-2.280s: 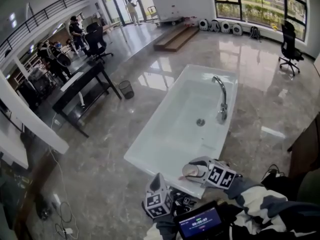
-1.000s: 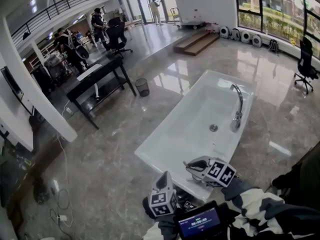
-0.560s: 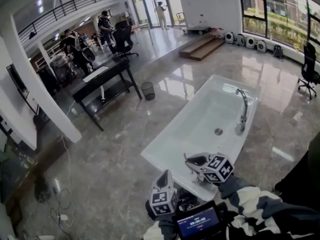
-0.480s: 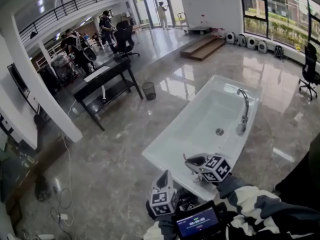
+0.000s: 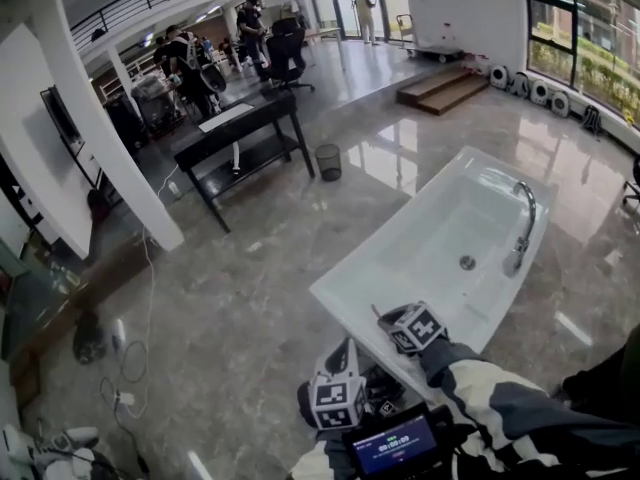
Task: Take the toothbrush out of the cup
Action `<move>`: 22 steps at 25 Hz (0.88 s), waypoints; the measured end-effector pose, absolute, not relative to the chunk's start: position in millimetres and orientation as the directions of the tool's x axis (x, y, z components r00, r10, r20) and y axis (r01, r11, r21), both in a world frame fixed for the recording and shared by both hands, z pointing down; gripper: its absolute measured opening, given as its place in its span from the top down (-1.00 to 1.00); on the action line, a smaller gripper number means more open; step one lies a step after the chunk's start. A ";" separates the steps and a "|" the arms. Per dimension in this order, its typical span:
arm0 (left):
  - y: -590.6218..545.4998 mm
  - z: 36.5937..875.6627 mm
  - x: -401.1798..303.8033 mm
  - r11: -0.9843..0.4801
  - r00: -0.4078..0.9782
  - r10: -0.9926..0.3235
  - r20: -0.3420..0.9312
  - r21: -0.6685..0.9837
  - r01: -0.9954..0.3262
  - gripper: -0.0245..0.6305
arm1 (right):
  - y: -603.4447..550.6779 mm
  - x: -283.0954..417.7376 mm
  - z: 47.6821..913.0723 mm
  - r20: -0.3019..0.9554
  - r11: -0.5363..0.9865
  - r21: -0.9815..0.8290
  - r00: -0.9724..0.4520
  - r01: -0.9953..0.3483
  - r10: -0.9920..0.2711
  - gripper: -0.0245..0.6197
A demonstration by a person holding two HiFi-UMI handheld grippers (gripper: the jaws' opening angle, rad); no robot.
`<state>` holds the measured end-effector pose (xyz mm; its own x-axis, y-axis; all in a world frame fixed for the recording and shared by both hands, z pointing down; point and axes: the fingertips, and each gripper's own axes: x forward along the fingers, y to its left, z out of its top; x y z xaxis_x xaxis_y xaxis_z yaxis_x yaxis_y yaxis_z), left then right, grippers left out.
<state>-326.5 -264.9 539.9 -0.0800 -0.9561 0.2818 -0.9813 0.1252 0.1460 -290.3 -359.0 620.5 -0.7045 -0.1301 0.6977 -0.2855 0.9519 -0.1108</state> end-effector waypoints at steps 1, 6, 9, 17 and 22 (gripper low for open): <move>-263.9 541.0 -328.1 0.130 -0.085 -0.955 0.285 0.144 -0.981 0.91 | -360.5 -292.5 626.6 0.710 0.951 -0.110 -0.692 -0.291 -0.129 0.82; -262.8 542.9 -337.9 0.149 -0.101 -0.949 0.297 0.142 -0.979 0.91 | -364.7 -303.2 639.6 0.743 0.948 -0.109 -0.658 -0.298 -0.122 0.83; -264.4 543.7 -342.7 0.154 -0.105 -0.947 0.302 0.143 -0.978 0.91 | -369.7 -308.1 643.1 0.751 0.947 -0.110 -0.649 -0.302 -0.119 0.83; -267.5 547.3 -348.8 0.152 -0.103 -0.947 0.305 0.142 -0.978 0.91 | -374.0 -310.4 642.0 0.752 0.943 -0.094 -0.643 -0.318 -0.142 0.53; -268.2 542.9 -341.4 0.139 -0.092 -0.950 0.299 0.141 -0.980 0.91 | -377.7 -300.7 631.5 0.734 0.936 -0.089 -0.657 -0.339 -0.169 0.49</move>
